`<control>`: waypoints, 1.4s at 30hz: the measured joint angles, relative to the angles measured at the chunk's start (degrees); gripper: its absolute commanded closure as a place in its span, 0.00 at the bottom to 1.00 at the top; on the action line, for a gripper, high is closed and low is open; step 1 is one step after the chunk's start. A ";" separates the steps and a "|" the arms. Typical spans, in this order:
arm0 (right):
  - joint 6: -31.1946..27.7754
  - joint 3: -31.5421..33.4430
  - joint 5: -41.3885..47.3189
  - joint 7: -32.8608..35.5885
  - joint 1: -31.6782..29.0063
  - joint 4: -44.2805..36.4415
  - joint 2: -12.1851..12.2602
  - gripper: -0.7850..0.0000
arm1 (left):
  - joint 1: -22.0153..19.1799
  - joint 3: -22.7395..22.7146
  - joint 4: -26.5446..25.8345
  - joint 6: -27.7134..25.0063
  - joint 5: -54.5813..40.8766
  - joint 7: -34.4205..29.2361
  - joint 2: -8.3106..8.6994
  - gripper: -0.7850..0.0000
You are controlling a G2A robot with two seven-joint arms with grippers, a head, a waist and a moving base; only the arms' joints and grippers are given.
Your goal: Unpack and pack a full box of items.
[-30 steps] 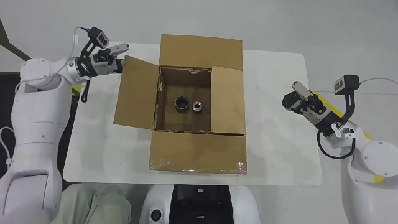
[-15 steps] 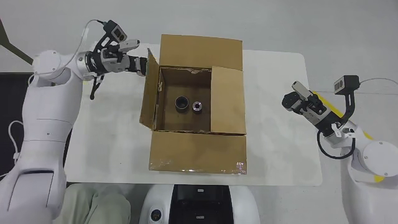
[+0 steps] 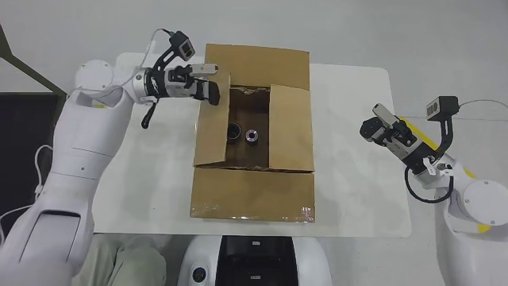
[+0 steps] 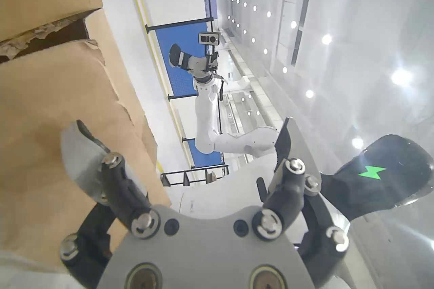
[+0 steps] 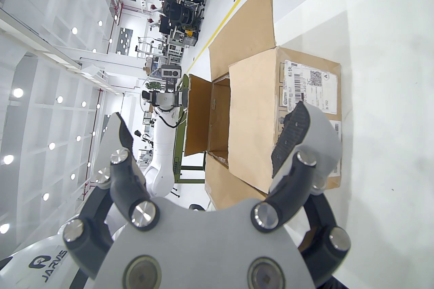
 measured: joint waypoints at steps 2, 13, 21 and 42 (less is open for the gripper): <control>0.00 0.00 0.00 0.00 0.00 0.00 0.00 0.00 | -0.30 1.00 0.02 0.16 0.77 0.38 -0.18 0.00; 0.00 0.00 0.00 0.00 0.00 0.00 0.00 0.00 | -1.17 5.38 0.46 -1.83 7.87 3.91 -0.84 0.00; 0.00 0.00 0.00 0.00 0.00 0.00 0.00 0.00 | -1.36 6.30 0.52 -2.84 11.17 5.47 -0.90 0.00; 0.00 0.00 0.00 0.00 0.00 0.00 0.00 0.00 | -2.18 -2.83 4.76 -3.10 4.53 8.14 0.54 0.00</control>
